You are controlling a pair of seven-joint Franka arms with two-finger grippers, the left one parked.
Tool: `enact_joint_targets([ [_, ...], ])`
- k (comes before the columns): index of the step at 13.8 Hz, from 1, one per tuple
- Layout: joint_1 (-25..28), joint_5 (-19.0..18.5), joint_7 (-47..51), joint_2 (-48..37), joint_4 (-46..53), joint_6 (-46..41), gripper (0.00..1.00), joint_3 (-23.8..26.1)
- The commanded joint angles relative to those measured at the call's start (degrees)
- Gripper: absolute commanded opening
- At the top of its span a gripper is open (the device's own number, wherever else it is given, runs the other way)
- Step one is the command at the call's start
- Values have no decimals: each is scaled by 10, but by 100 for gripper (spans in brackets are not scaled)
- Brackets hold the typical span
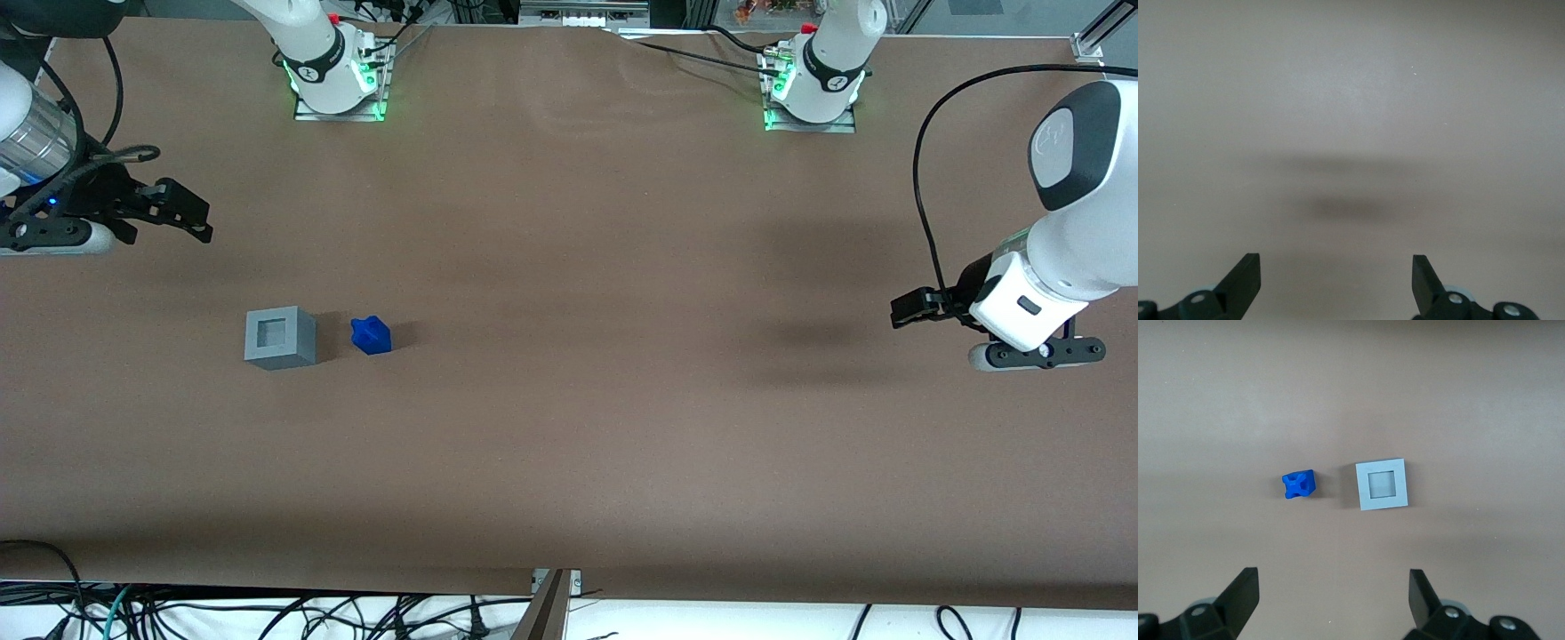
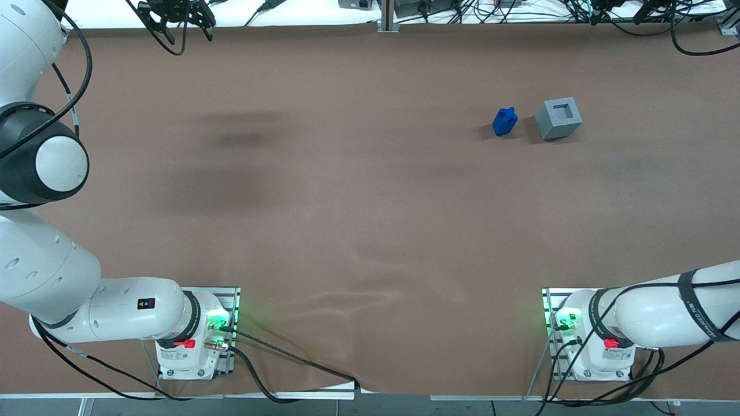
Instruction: Insert blue part into gray base with right arm
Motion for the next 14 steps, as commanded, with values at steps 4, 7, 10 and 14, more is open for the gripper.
enact_joint_targets([
  [4, -1, -7, -6, 11, 19, -24, 99, 0],
  [7, 0, -8, -6, 8, 20, -25, 99, 1],
  [10, 0, -9, -7, 4, 19, -26, 99, 4],
  [14, 0, -9, -8, 4, 19, -28, 99, 5],
])
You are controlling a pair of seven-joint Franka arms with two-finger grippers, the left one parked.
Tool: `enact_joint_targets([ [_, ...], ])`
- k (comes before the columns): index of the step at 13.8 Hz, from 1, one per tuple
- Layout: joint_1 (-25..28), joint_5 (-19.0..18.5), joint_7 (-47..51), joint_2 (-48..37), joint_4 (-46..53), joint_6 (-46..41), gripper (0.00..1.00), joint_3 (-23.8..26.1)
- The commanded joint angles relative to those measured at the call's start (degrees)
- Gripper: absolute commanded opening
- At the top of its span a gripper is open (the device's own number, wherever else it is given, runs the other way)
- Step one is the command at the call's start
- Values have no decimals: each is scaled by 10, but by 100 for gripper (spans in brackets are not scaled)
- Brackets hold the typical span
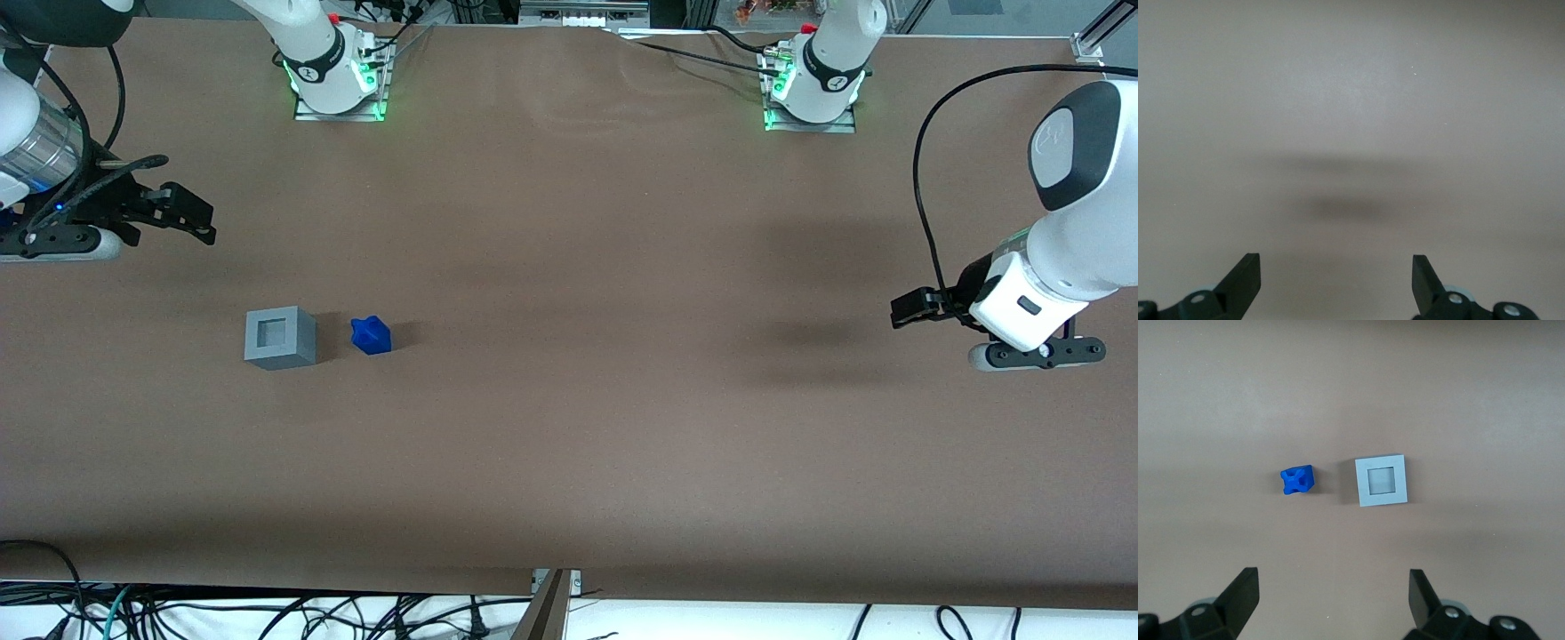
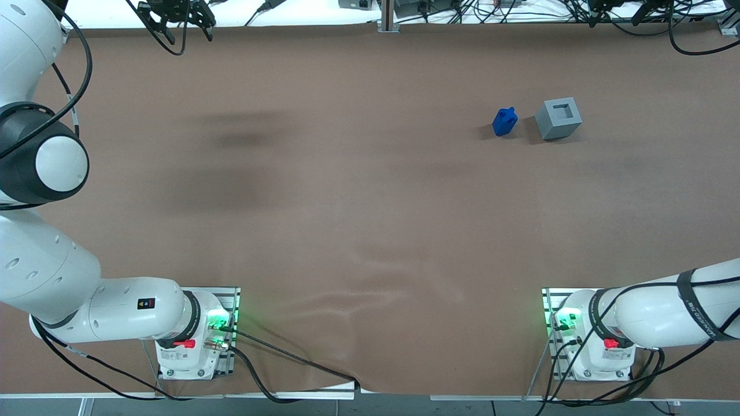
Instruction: Insert blue part into gray base with right arm
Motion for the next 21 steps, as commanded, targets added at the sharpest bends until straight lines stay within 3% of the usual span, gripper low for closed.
enact_joint_targets([
  [1, -1, -6, -7, -3, 10, -23, 99, 0],
  [18, 8, -4, -2, 15, 6, -21, 99, 5],
  [21, 17, 2, 12, 32, -63, 55, 99, 24],
])
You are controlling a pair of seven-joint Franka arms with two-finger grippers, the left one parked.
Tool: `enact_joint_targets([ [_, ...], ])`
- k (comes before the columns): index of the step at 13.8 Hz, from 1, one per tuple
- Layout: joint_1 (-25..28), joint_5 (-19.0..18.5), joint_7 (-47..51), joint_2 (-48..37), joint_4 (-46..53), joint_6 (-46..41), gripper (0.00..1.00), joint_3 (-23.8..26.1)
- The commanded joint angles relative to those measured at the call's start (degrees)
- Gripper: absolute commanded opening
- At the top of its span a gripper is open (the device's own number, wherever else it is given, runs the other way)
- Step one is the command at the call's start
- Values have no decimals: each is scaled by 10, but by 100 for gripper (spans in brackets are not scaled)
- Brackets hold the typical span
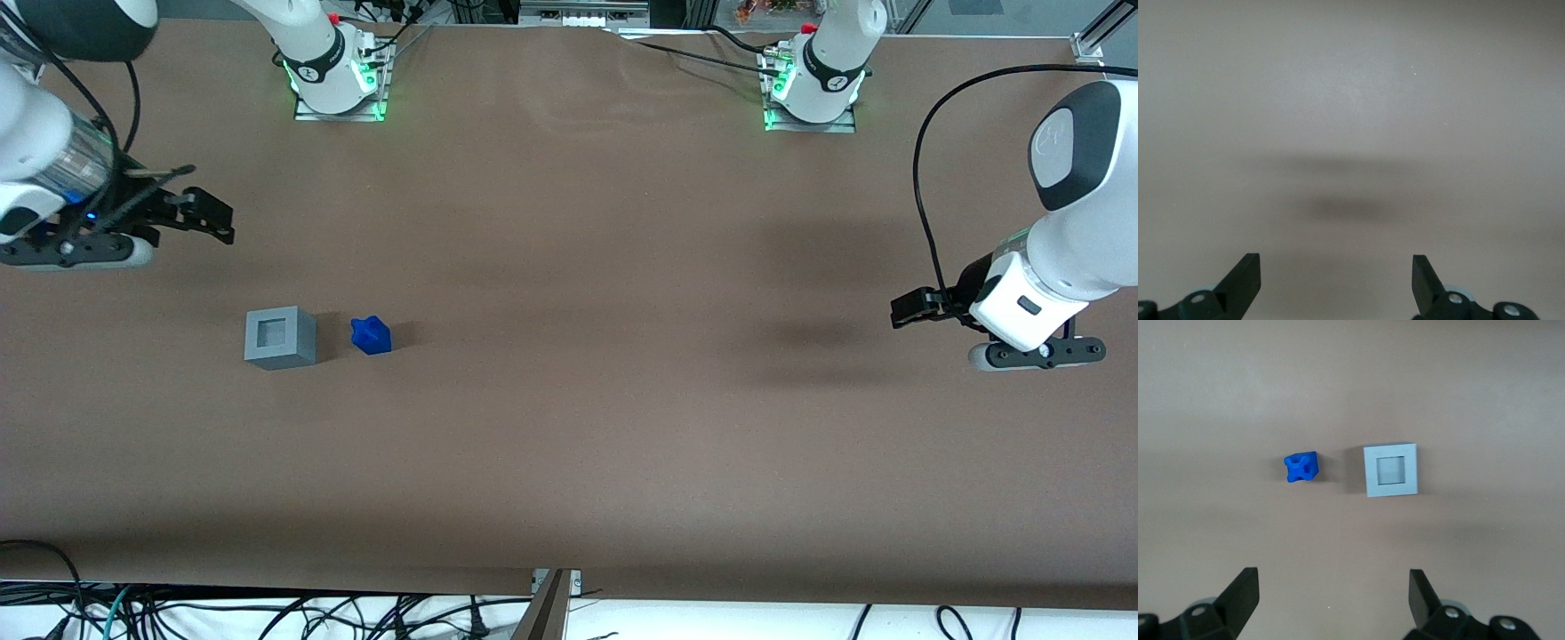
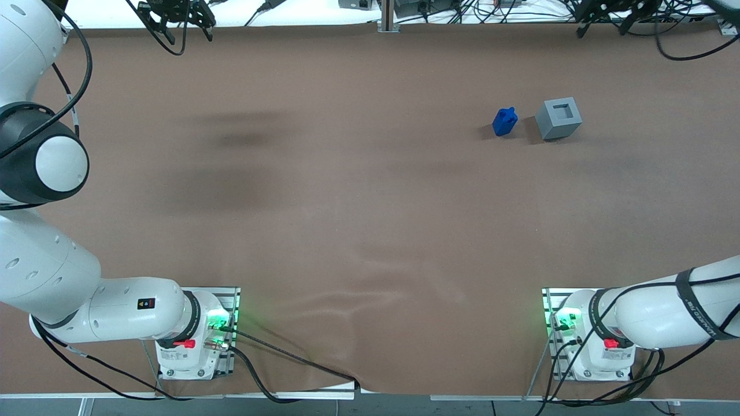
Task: Insert blue part into gray base with right arm
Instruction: 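Move the open right gripper down over the blue block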
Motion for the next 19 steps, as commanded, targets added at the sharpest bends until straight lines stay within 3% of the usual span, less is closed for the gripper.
enact_joint_targets([
  [1, 6, 3, 28, 5, -97, 107, 99, 16],
  [5, 6, 3, 85, 10, -276, 350, 99, 60],
  [8, 7, 2, 87, 58, -325, 472, 99, 71],
  [14, 16, 2, 86, 156, -332, 618, 99, 73],
  [19, 17, 1, 81, 165, -324, 629, 98, 73],
])
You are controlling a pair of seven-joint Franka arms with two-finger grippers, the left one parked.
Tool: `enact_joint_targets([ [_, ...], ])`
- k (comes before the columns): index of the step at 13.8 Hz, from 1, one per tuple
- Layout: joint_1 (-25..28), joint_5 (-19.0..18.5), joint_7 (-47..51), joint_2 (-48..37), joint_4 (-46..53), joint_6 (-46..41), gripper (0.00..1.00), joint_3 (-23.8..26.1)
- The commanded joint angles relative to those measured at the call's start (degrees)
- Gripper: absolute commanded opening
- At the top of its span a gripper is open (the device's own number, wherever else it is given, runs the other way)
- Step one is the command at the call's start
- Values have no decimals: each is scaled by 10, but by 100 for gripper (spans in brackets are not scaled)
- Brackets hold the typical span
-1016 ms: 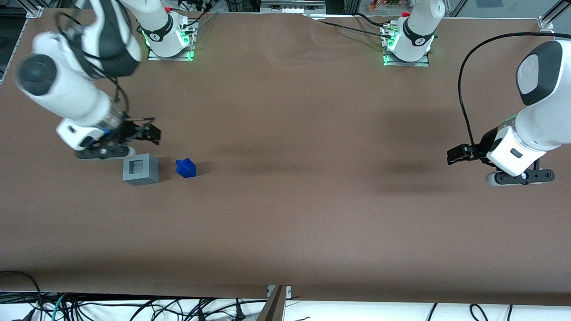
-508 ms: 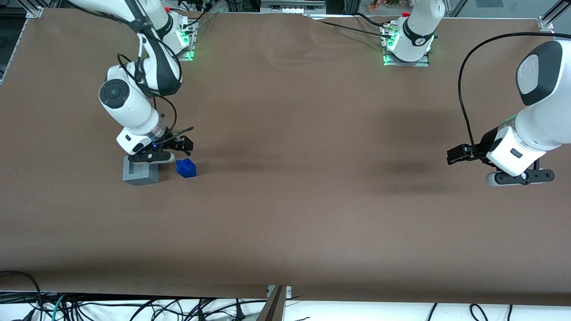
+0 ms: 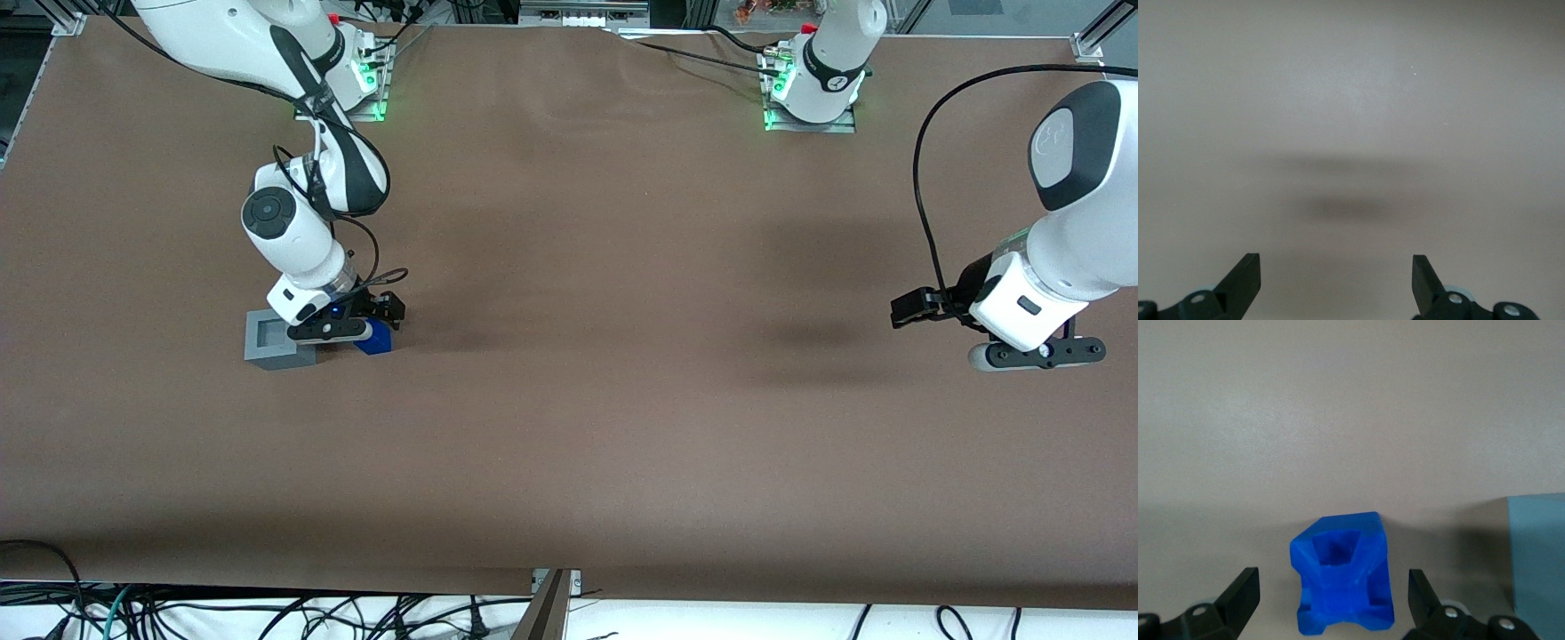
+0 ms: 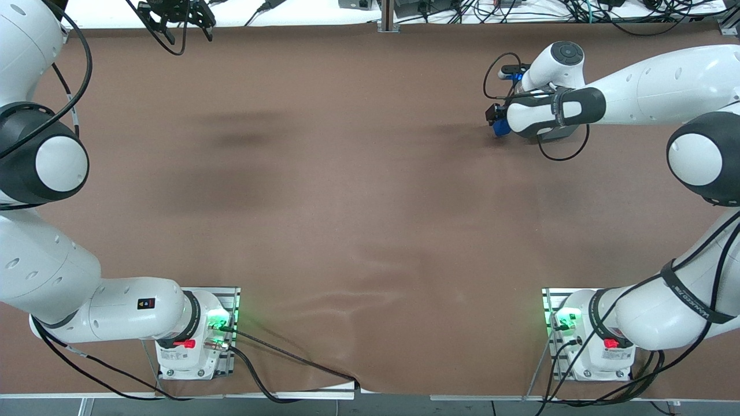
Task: Insert blue part into gray base with right arm
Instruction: 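Move the open right gripper down over the blue block, then close the right gripper on the blue block and lift it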
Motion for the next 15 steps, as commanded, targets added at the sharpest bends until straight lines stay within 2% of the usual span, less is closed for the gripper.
enact_joint_targets([
  [1, 1, -1, 0, -9, 3, 2, 98, 0],
  [3, 1, -2, 1, -7, 2, 2, 98, 0],
  [10, 1, -6, -2, -4, 2, 3, 74, 0],
  [11, 1, -6, -6, -4, 3, 2, 67, 0],
  [14, 0, -6, -28, -5, 4, 2, 25, -3],
  [15, -1, -6, -34, -7, 11, -2, 14, -4],
])
